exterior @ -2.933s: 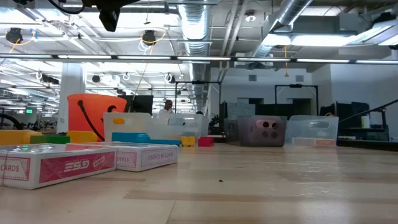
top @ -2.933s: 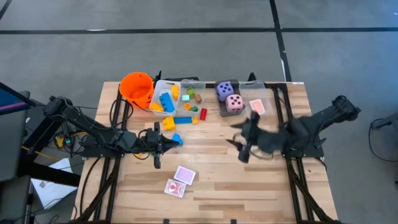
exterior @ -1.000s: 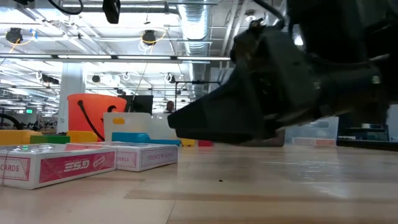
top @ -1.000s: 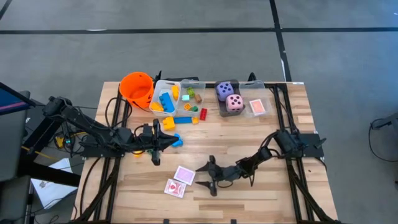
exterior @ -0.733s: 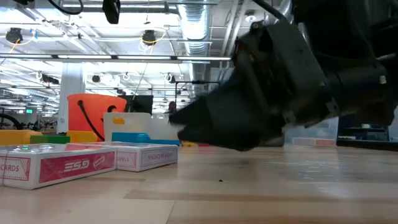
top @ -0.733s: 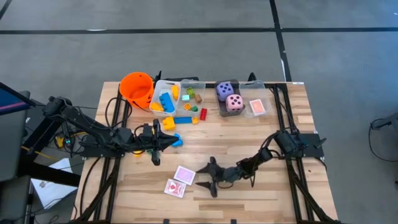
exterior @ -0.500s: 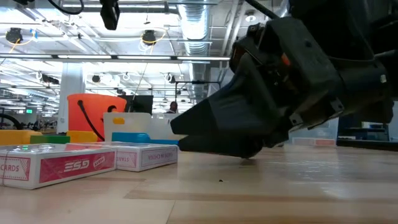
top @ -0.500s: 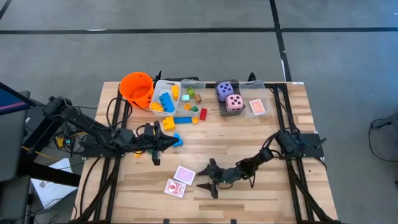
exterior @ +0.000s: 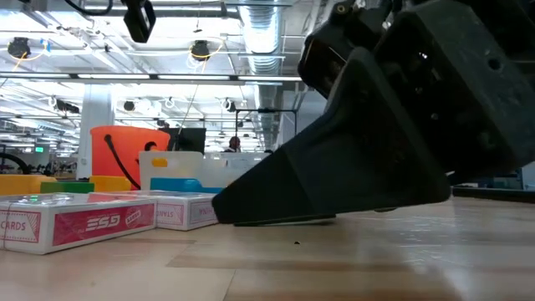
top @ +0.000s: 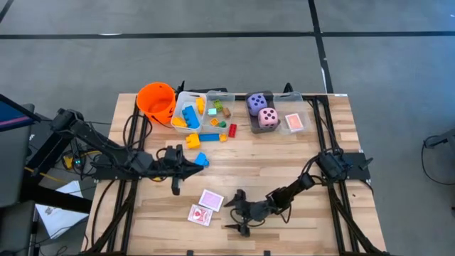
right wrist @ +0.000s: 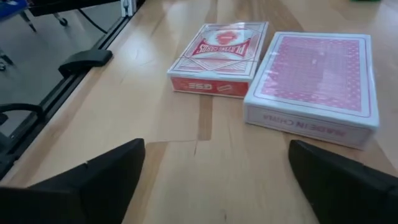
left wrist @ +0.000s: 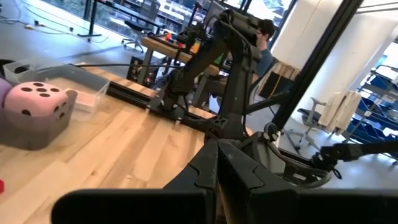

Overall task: Pick & Place Toys
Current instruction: Put the pink deck of cards into the right transparent bin

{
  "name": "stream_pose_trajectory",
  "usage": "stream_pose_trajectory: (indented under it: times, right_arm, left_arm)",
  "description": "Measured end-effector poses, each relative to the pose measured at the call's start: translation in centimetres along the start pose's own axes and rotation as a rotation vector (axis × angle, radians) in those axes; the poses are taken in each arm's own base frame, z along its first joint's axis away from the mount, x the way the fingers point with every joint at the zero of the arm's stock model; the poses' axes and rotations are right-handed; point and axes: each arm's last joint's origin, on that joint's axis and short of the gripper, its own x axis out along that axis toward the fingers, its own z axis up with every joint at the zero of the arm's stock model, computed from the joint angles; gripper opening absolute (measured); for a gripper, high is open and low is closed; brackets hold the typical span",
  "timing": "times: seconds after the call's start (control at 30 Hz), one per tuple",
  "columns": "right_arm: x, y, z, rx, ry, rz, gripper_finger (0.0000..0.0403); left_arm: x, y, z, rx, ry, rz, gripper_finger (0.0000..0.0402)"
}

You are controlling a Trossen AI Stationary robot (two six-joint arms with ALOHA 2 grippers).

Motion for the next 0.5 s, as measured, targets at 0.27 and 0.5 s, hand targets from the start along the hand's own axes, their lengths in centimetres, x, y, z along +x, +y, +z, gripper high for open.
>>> stream_pose_trajectory:
  times: [0.27,0.5]
  right_arm:
    - [0.28,0.08,0.29,0.040,-0.011,-0.021,0.0372]
    - [0.34,-0.22,0.23,0.084,0.020,-0.048,0.0375]
  left_arm:
    - [-0.07,-0.12,-0.04,-0.008,0.002,-0.006,0.0000]
    - [-0.07,-0.12,-0.04,-0.008,0.001,-0.006,0.0000]
